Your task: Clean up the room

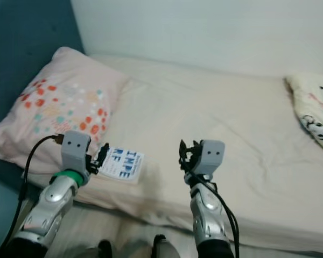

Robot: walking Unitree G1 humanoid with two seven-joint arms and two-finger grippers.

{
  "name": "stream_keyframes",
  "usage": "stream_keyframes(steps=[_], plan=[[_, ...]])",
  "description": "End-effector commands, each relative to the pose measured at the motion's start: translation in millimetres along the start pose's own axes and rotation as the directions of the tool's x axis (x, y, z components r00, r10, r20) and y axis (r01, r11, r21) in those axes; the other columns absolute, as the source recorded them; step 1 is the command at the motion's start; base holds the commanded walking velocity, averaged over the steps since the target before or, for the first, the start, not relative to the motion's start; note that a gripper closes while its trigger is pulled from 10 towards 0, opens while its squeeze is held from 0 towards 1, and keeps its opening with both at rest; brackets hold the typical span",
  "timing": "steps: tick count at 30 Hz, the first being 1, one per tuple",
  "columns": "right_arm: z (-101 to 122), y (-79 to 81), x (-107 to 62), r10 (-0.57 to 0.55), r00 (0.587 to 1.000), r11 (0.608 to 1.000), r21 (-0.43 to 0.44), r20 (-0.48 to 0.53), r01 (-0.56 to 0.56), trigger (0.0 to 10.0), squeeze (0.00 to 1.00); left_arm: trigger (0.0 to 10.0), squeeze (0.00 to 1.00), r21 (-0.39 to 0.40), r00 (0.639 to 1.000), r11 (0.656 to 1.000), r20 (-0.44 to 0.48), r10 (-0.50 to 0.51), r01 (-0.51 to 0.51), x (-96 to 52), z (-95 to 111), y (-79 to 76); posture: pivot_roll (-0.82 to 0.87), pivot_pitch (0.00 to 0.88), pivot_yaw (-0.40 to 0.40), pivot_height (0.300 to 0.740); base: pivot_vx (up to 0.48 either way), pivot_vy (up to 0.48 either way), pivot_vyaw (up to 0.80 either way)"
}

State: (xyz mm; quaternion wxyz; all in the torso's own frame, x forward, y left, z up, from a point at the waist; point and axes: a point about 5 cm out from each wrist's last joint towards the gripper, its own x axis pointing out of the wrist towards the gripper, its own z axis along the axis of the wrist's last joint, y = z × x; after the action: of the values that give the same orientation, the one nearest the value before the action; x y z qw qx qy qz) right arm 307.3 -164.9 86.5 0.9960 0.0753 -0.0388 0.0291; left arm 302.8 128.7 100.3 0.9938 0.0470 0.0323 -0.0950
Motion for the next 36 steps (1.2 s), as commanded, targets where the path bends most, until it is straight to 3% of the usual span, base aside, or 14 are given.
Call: stream_keyframes(steps=[1,17,21,36], plan=[[-2.3,-1.7,-1.7,-0.011,1.000,1.000,0.001,-0.004,0.011,10.0,0.00,10.0,0.00,0.013,1.000,1.000,-0.006,-0.003,0.003,-1.3,-2.0,0.4,-0.04,0.057,0.039,0.740,-0.405,0.000,0.00],[-3.9,-3.5,-0.7,-0.016,1.000,1.000,0.004,-0.014,0.016,10.0,0.00,10.0,0.00,0.017,1.000,1.000,-0.009,-0.007,0.007,-0.4,-2.9,0.8,-0.04,0.048,0.042,0.740,-0.401,0.000,-0.03],[-4.2,-3.6,0.0,-0.017,1.000,1.000,0.010,-0.016,0.017,10.0,0.00,10.0,0.00,0.019,1.000,1.000,-0.008,-0.008,0.008,-0.2,-2.9,0.9,-0.04,0.048,0.042,0.740,-0.347,0.000,-0.73],[-4.3,-4.6,0.7,-0.022,1.000,1.000,0.020,-0.020,0.022,10.0,0.00,10.0,0.00,0.004,0.999,0.999,-0.008,-0.038,0.038,-0.8,-2.0,-3.8,-0.04,0.049,0.042,0.740,0.000,0.000,-0.80]])
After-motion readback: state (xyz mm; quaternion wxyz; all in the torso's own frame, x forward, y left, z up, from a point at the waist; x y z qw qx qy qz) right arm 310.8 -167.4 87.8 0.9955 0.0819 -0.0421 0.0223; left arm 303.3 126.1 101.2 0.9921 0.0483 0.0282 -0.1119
